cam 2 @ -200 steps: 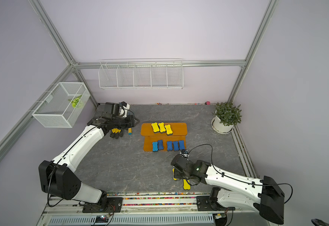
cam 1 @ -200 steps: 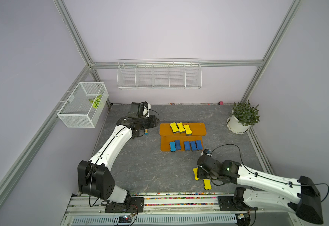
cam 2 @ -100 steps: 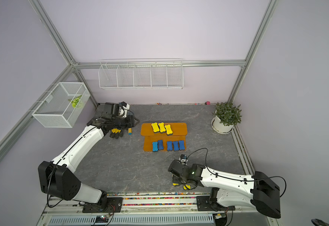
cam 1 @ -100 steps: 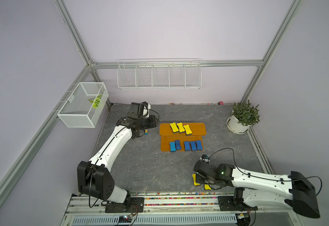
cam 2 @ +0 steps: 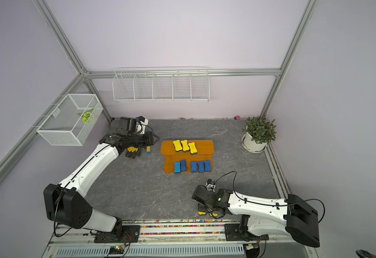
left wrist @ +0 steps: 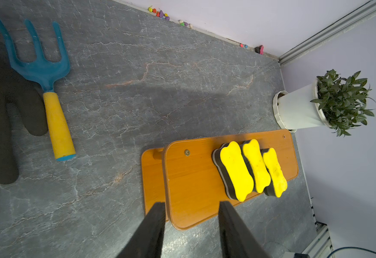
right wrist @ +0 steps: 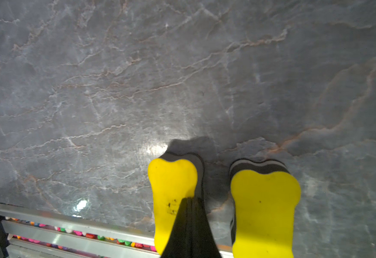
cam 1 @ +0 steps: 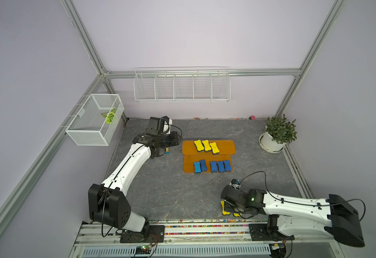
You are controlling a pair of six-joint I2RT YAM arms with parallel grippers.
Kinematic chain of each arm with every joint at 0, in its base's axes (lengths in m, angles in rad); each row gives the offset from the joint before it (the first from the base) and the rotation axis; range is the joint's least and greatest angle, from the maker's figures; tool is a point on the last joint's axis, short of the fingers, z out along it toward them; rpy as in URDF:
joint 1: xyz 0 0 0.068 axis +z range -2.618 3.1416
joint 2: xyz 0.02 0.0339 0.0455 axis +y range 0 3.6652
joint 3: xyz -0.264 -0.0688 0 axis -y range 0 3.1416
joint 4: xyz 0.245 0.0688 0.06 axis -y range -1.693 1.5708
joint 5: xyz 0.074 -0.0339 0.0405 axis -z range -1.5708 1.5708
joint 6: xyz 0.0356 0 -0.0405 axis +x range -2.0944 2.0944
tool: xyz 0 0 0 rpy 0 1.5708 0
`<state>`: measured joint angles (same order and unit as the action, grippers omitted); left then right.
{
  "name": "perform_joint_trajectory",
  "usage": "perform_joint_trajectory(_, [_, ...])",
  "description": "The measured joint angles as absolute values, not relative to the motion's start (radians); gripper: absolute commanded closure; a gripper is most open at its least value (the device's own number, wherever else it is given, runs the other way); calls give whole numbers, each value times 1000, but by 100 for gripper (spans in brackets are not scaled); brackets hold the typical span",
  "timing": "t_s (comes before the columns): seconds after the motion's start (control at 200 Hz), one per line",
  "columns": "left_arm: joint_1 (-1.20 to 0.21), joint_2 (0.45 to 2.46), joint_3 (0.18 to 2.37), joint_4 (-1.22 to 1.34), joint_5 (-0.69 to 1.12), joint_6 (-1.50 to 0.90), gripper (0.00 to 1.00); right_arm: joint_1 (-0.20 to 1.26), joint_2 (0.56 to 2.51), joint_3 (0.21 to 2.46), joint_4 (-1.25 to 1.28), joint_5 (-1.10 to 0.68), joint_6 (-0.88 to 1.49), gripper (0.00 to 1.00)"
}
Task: Remove the whiteboard erasers from the shelf
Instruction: Place the whiteboard eraser at the center of the board.
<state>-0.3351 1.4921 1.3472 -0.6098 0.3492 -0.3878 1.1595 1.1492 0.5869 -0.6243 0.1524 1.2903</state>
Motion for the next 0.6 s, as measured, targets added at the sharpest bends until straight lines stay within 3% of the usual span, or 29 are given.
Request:
perform_joint_trajectory(0.265, [-335, 1492, 1341, -603, 354, -388, 56, 1173, 1149, 585, -647, 152, 1302, 96])
perform_joint_trajectory(0.6, [-335, 1492, 1340, -603, 357, -388, 55, 1174, 1141, 586, -684, 153, 1301, 83])
